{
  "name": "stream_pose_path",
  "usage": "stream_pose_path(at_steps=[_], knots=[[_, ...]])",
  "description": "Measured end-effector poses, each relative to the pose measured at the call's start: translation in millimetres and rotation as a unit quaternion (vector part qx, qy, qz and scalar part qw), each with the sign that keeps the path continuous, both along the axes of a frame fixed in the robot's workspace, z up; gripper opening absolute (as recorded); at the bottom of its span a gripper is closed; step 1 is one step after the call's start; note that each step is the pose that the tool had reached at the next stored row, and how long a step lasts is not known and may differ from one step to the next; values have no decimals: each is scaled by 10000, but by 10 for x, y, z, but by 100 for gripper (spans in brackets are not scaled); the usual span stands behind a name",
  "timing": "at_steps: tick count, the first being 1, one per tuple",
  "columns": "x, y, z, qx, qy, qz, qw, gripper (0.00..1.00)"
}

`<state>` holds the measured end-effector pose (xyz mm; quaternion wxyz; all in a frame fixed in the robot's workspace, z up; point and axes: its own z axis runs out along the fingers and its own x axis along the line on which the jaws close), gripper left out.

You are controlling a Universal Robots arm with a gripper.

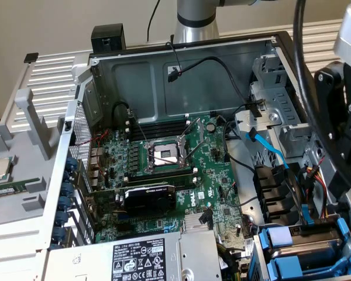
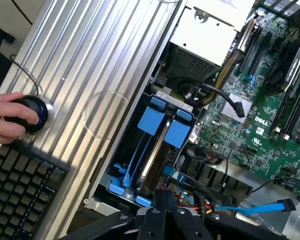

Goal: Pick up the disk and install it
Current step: 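Insert the second disk wire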

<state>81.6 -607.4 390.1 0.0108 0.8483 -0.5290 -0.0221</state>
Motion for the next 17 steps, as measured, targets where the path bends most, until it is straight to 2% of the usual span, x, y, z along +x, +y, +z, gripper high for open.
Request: stream_pose_path(at_steps=[4, 8, 13, 17], knots=[[-1, 0, -3, 0, -6, 365, 9993, 11], [-2, 0, -9, 0, -12, 724, 9974, 11], [-2, 0, -10, 9, -15, 1170, 9931, 11], [-2, 0, -11, 25, -17, 1535, 9881, 11]])
